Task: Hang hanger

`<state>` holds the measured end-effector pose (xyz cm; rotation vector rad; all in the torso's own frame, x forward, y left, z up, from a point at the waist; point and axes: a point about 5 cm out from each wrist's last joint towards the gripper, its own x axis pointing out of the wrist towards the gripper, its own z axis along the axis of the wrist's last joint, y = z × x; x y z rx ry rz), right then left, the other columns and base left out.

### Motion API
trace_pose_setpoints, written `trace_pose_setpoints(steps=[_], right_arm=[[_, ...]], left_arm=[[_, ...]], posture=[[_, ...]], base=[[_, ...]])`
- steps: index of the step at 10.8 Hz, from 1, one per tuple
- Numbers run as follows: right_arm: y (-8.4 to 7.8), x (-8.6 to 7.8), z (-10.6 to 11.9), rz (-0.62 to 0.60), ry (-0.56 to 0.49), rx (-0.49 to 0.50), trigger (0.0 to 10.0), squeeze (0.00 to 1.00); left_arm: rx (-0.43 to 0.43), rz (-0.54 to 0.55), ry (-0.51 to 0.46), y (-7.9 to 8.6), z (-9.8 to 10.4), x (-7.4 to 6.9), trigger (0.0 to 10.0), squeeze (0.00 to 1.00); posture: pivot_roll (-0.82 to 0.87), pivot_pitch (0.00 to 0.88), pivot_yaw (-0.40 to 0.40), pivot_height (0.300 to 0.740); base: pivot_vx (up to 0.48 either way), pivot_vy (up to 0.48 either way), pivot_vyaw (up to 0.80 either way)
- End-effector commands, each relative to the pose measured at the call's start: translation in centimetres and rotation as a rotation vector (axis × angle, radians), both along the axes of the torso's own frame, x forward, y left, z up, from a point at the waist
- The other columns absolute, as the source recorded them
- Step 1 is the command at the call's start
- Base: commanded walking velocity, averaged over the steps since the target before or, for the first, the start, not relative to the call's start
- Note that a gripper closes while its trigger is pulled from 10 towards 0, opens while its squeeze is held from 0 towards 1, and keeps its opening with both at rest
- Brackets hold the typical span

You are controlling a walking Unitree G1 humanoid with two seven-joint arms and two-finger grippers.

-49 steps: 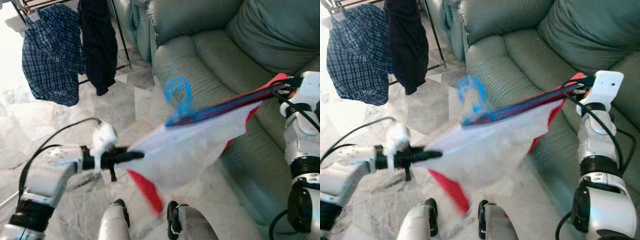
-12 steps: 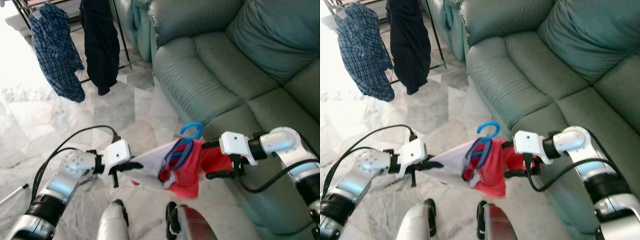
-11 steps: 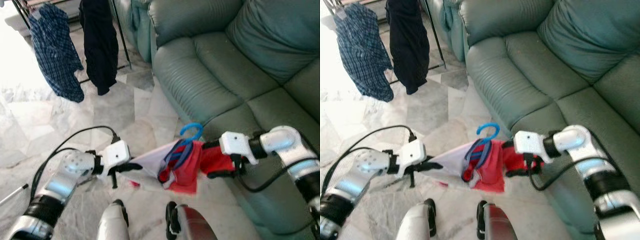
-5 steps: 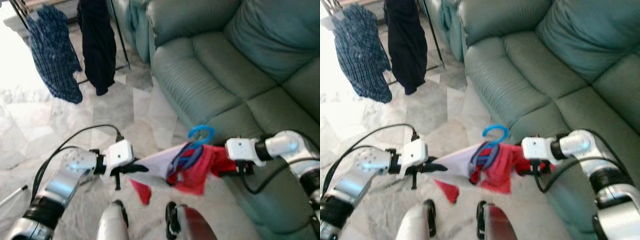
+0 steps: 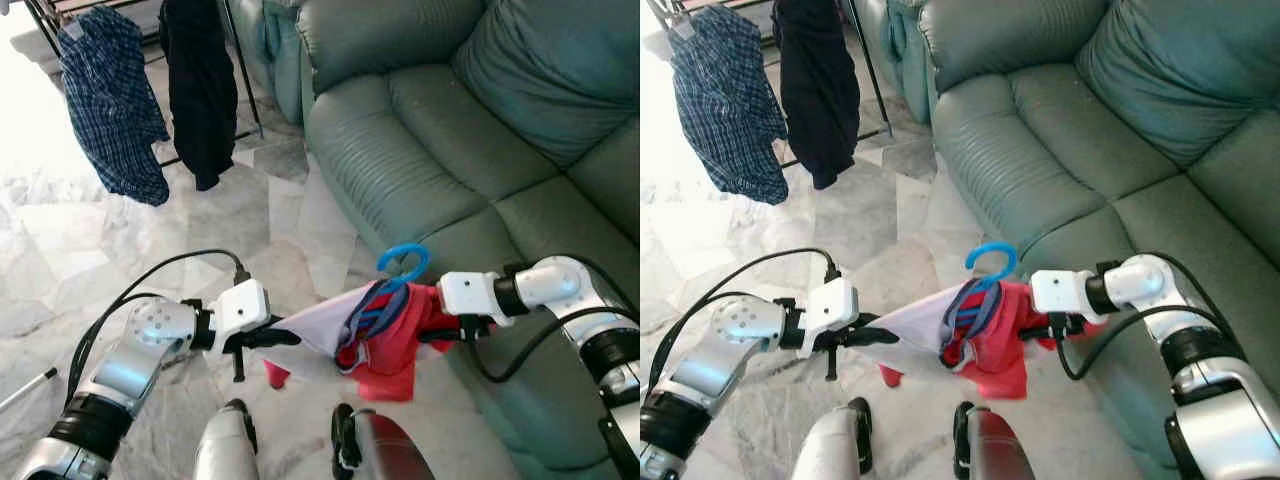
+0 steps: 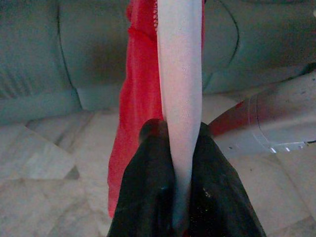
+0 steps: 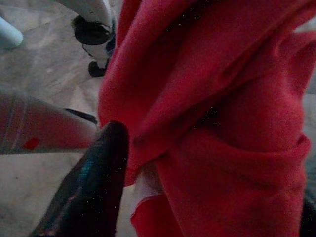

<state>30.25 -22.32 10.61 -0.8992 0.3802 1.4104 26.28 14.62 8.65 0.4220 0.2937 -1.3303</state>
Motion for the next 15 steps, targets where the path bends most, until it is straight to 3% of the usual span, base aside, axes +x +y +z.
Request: trace_pose_setpoints(steps=[1, 10, 15], right_arm=[[-0.7, 0.0, 0.5, -0.001, 0.0, 0.001, 0.0, 0.0], [-2.6, -0.2, 1.8, -0.023, 0.116, 0.013, 0.0, 0.0], [-1.6, -1.0, -0.1, -0.008, 0.185, 0.039, 0.0, 0.0]], left_arm=[[-0.009, -0.029, -0.003, -0.4, 0.1, -0.3, 0.0, 0.0], [0.012, -0.028, 0.016, 0.0, -0.4, -0.5, 0.0, 0.0], [-0.008, -0.026, 0.007, -0.3, -0.1, -0.4, 0.0, 0.0]], posture=[[-0.02, 0.2, -0.038, 0.74], [-0.02, 0.198, -0.035, 0.74], [-0.01, 0.198, -0.041, 0.74]], base=[[0.0, 0.0, 0.0], [0.0, 0.0, 0.0], [0.0, 0.0, 0.0]])
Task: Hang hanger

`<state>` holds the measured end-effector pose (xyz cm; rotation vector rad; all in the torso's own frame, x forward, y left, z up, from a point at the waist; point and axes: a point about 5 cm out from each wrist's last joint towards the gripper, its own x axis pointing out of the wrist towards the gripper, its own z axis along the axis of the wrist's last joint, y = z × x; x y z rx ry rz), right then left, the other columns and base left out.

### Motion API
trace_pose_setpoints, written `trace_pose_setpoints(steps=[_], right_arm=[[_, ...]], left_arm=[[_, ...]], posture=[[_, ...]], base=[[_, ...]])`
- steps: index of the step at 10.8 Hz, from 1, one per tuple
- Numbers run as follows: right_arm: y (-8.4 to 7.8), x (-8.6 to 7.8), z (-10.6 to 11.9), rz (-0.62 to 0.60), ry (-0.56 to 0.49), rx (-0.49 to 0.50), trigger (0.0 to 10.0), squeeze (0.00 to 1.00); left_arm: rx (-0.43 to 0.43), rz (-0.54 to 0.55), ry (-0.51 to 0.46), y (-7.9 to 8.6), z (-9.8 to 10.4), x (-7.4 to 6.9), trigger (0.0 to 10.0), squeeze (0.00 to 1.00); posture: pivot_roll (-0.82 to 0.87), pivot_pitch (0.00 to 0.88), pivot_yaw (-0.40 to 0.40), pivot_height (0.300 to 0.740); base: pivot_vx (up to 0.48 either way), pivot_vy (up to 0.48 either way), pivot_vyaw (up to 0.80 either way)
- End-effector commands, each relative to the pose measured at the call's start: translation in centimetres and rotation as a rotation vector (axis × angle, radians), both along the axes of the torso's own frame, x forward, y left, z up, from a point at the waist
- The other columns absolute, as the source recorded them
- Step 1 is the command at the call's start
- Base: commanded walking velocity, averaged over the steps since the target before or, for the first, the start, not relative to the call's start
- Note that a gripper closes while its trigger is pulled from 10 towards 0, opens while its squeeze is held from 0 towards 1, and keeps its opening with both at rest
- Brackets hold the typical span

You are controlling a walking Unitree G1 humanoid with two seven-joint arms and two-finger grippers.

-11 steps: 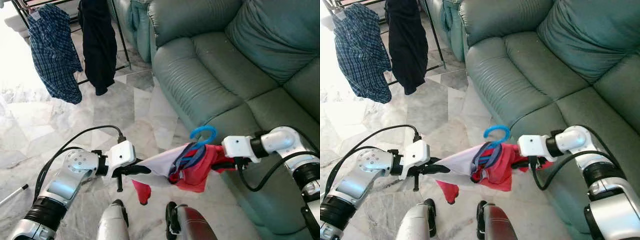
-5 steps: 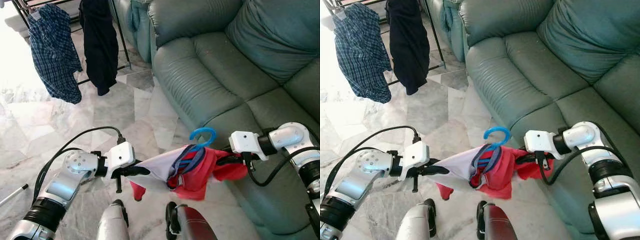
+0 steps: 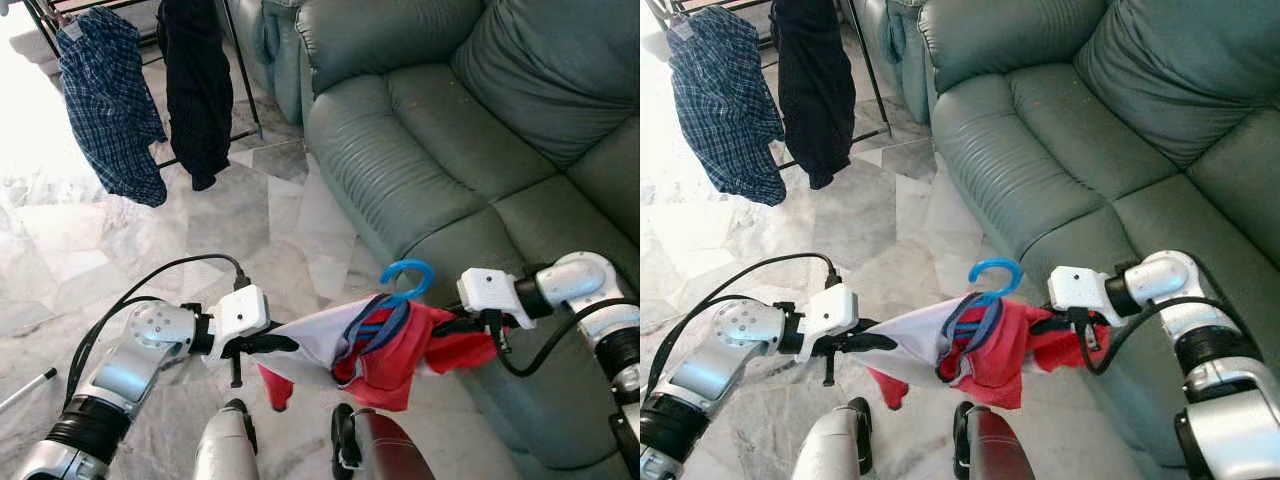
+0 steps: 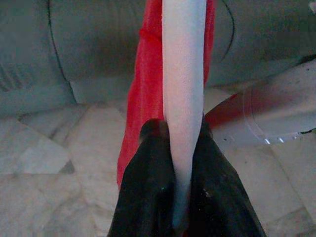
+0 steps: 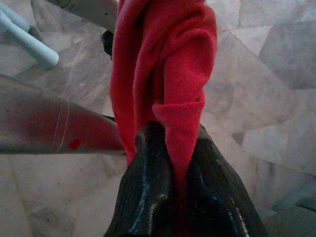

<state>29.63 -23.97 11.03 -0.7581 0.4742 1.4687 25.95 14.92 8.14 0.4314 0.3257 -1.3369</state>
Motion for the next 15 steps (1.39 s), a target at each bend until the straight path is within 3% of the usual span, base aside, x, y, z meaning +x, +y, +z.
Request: trace_pose_setpoints(steps=[1, 2, 3, 4, 5, 7, 8, 11, 15], right_arm=[[0.1, -0.4, -0.6, 0.013, 0.039, 0.002, 0.0, 0.0], [0.2, -0.5, -0.7, 0.017, 0.054, 0.002, 0.0, 0.0], [0.3, -0.5, -0.7, 0.009, 0.065, 0.022, 0.0, 0.0], [0.2, -0.5, -0.7, 0.006, 0.061, 0.022, 0.0, 0.0], [0.2, -0.5, -0.9, -0.006, 0.045, 0.01, 0.0, 0.0], [0.2, -0.2, -1.3, -0.053, -0.009, -0.031, 0.0, 0.0], [0.2, 0.0, -1.6, -0.087, -0.045, -0.058, 0.0, 0.0], [0.4, 0.9, -2.5, -0.233, -0.137, -0.109, 0.0, 0.0], [0.8, 0.6, -4.8, -0.525, -0.153, 0.011, 0.0, 0.0]], left_arm=[[-0.036, -0.021, -0.013, -0.6, 0.4, -0.1, 0.0, 0.0], [-0.041, -0.013, -0.018, -0.6, 0.5, 0.0, 0.0, 0.0], [-0.079, 0.155, -0.115, -0.2, 0.4, 1.9, 10.0, 1.0], [-0.083, 0.191, -0.119, -0.1, 0.3, 2.3, 10.0, 1.0], [0.01, 0.234, -0.23, 0.6, -0.3, 3.0, 10.0, 1.0], [0.074, 0.292, -0.331, 1.3, -0.2, 3.8, 10.0, 1.0], [0.146, 0.321, -0.401, 1.8, -0.3, 4.3, 10.0, 1.0], [0.257, 0.25, -0.48, 2.3, -1.6, 3.9, 10.0, 1.0], [0.079, 0.696, -0.471, 3.6, -1.8, 4.4, 10.0, 1.0]], posture=[[-0.01, 0.198, -0.041, 0.74], [-0.01, 0.198, -0.042, 0.74], [-0.01, 0.195, -0.042, 0.74], [-0.01, 0.195, -0.042, 0.74], [-0.01, 0.194, -0.039, 0.74], [-0.01, 0.195, -0.035, 0.74], [-0.01, 0.195, -0.035, 0.74], [-0.01, 0.197, -0.035, 0.74], [-0.02, 0.203, -0.038, 0.74]], base=[[0.0, 0.0, 0.0], [0.0, 0.0, 0.0], [0.0, 0.0, 0.0], [0.0, 0.0, 0.0], [0.0, 0.0, 0.0], [0.0, 0.0, 0.0], [0.0, 0.0, 0.0], [0.0, 0.0, 0.0], [0.0, 0.0, 0.0]])
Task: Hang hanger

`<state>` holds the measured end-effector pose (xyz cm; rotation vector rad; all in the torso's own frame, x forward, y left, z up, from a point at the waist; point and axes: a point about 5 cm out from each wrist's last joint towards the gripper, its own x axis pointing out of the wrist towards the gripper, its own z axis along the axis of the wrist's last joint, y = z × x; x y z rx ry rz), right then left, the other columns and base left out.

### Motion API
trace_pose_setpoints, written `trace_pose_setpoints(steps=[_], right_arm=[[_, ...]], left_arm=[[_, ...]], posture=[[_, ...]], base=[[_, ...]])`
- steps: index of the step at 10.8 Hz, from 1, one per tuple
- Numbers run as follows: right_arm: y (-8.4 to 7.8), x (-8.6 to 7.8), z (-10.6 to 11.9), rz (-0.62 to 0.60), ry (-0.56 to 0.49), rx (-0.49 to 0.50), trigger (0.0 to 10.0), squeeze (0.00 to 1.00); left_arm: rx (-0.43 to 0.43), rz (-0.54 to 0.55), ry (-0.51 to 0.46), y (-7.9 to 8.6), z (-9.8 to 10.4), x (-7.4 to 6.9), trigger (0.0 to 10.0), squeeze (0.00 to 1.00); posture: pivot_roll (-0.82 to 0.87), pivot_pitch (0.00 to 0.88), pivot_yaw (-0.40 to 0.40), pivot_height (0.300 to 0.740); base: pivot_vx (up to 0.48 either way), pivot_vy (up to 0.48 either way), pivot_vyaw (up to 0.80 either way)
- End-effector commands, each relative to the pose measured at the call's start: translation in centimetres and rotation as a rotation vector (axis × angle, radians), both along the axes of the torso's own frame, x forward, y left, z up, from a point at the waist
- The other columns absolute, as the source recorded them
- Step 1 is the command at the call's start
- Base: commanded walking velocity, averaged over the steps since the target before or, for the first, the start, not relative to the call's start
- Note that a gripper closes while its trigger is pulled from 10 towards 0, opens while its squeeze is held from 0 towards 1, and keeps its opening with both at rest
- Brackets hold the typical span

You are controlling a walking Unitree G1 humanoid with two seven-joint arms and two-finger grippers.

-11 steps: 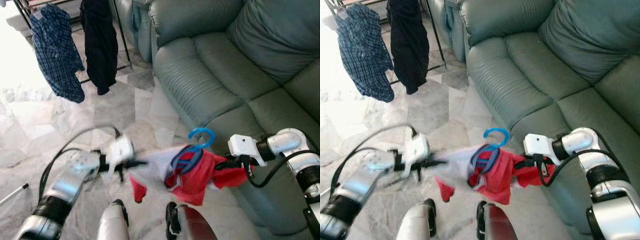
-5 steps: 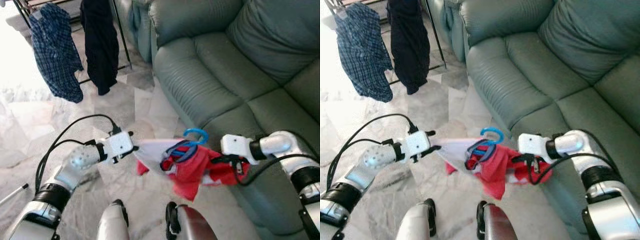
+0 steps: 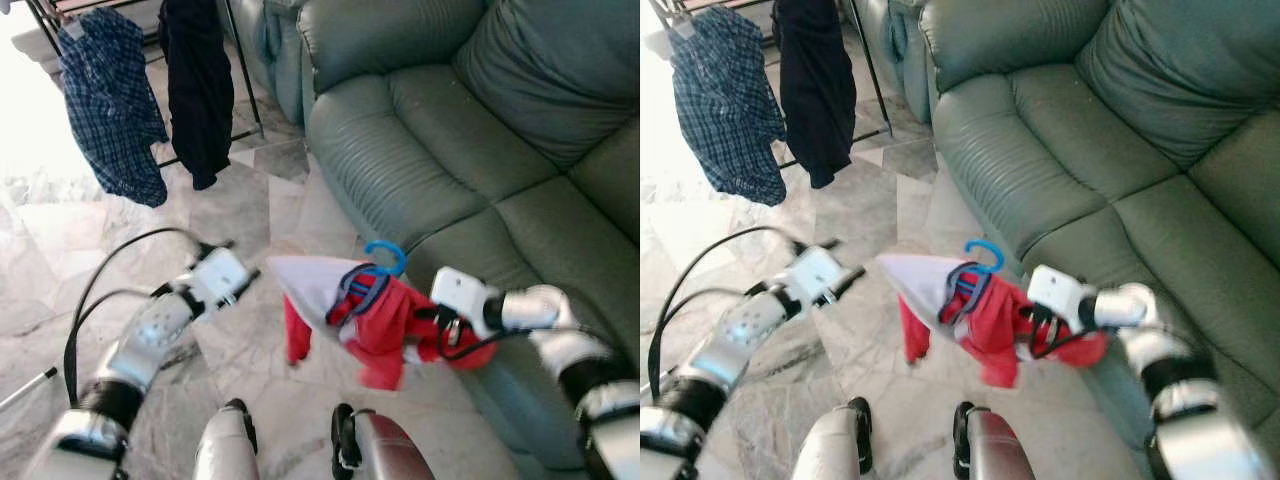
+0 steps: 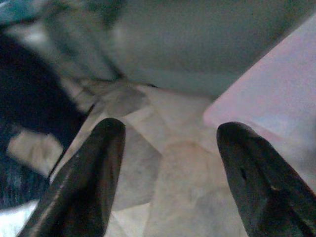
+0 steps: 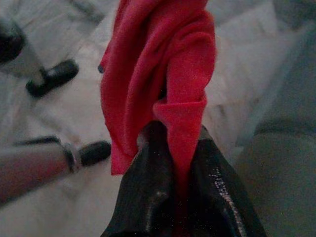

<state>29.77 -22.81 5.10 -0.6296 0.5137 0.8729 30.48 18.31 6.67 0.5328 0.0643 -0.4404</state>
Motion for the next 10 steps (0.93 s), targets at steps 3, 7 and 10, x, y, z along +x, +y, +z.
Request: trace_pose_setpoints(steps=[3, 7, 10], right_arm=[[0.8, 0.2, -0.5, -0.275, -0.134, 0.177, 0.0, 0.0], [2.4, -0.3, 0.1, -0.585, -0.358, 0.467, 10.0, 0.0], [3.6, -0.9, 0.5, -0.775, -0.46, 0.536, 10.0, 0.0]], left_arm=[[-0.192, 0.178, 0.033, 0.5, -1.5, -1.4, 10.0, 1.0], [-0.329, 0.433, -0.019, 2.5, -2.0, -2.4, 10.0, 0.0], [-0.359, 0.505, -0.005, 3.6, -2.6, -4.1, 10.0, 0.0]], posture=[[-0.02, 0.19, -0.046, 0.74], [-0.01, 0.147, -0.034, 0.74], [-0.01, 0.124, -0.015, 0.74]], base=[[0.0, 0.0, 0.0], [0.0, 0.0, 0.0], [0.0, 0.0, 0.0]])
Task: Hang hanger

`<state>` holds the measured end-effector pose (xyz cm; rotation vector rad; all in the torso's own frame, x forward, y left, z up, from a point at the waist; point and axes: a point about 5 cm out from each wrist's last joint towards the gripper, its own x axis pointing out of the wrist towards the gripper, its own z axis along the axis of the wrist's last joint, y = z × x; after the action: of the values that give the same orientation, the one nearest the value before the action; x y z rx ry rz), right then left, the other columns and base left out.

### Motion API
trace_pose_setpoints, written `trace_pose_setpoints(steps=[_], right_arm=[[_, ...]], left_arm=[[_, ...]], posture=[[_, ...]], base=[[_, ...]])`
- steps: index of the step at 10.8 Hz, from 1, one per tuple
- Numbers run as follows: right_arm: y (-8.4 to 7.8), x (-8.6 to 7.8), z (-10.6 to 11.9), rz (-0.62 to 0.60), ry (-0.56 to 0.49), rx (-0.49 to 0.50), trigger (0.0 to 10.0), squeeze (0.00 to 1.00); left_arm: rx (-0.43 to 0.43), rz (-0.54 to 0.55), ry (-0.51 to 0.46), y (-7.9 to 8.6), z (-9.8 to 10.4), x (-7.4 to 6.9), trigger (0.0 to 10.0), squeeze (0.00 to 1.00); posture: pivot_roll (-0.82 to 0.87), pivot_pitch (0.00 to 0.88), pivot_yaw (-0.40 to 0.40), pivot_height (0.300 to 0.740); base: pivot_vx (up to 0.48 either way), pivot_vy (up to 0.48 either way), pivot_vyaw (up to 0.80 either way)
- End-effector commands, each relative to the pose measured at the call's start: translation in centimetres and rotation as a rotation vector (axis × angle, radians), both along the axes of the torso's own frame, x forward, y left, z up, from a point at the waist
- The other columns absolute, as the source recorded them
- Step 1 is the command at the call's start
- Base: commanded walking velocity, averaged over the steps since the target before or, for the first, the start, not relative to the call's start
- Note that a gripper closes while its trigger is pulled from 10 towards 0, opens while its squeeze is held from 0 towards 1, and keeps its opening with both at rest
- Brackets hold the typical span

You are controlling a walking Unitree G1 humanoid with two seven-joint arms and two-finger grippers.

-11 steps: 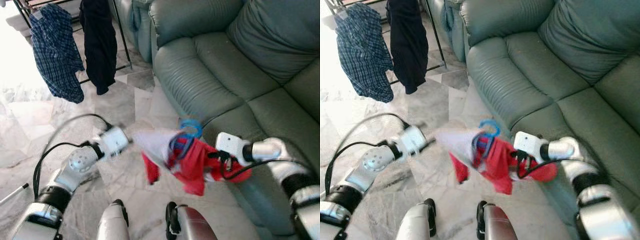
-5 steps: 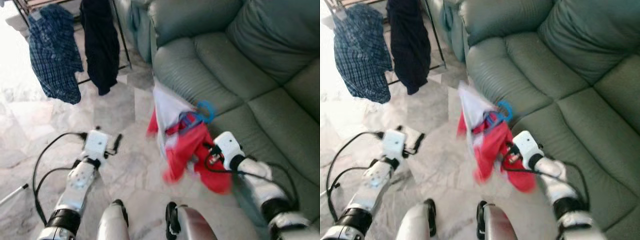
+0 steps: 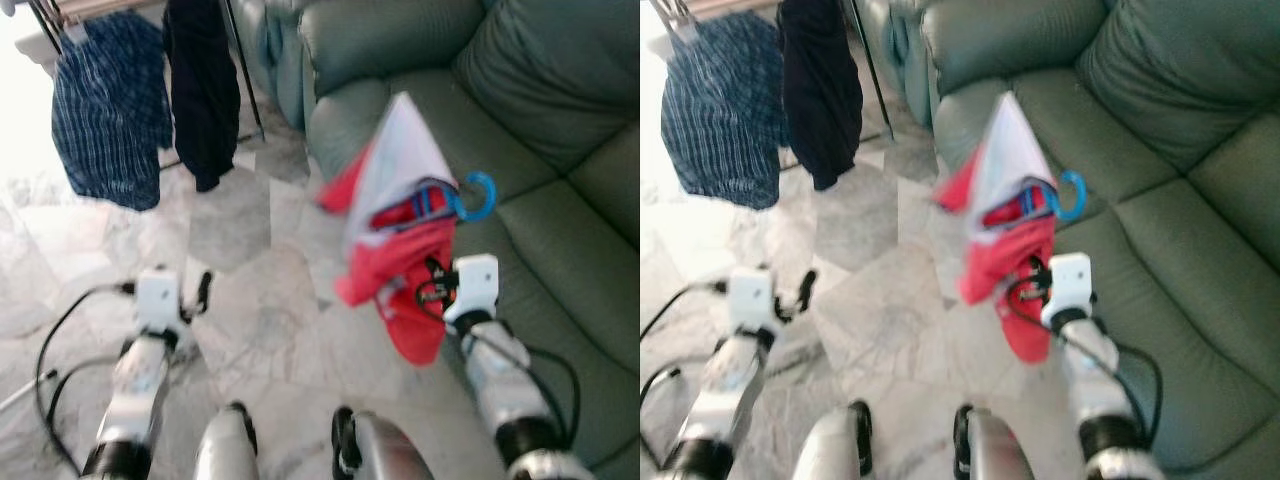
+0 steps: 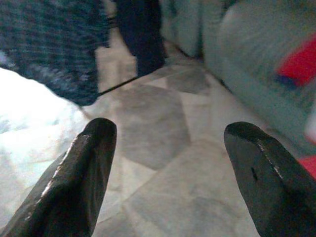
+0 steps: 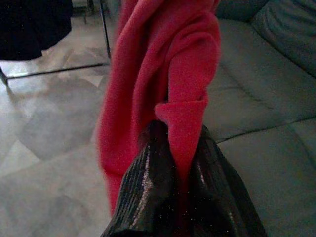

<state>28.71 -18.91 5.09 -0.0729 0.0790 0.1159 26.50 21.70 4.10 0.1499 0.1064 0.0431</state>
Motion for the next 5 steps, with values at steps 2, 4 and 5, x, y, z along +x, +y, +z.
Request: trace_pose_setpoints(steps=[2, 4, 5], right_arm=[[-2.0, 0.0, 1.5, -0.235, -0.103, 0.066, 10.0, 0.0], [-1.2, -0.6, 2.1, -0.165, -0.179, 0.114, 10.0, 0.0], [-0.5, -0.7, 2.7, -0.14, -0.213, 0.197, 10.0, 0.0]], left_arm=[[0.003, 0.048, 0.004, 0.0, -0.3, -0.7, 10.0, 0.0], [-0.012, 0.054, -0.04, -1.3, 0.5, -0.3, 10.0, 0.0], [-0.014, 0.067, -0.05, -1.4, 0.7, -0.2, 10.0, 0.0]], posture=[[0.0, 0.127, -0.017, 0.74], [0.01, 0.139, -0.026, 0.74], [0.0, 0.142, -0.024, 0.74]], base=[[0.0, 0.0, 0.0], [0.0, 0.0, 0.0], [0.0, 0.0, 0.0]])
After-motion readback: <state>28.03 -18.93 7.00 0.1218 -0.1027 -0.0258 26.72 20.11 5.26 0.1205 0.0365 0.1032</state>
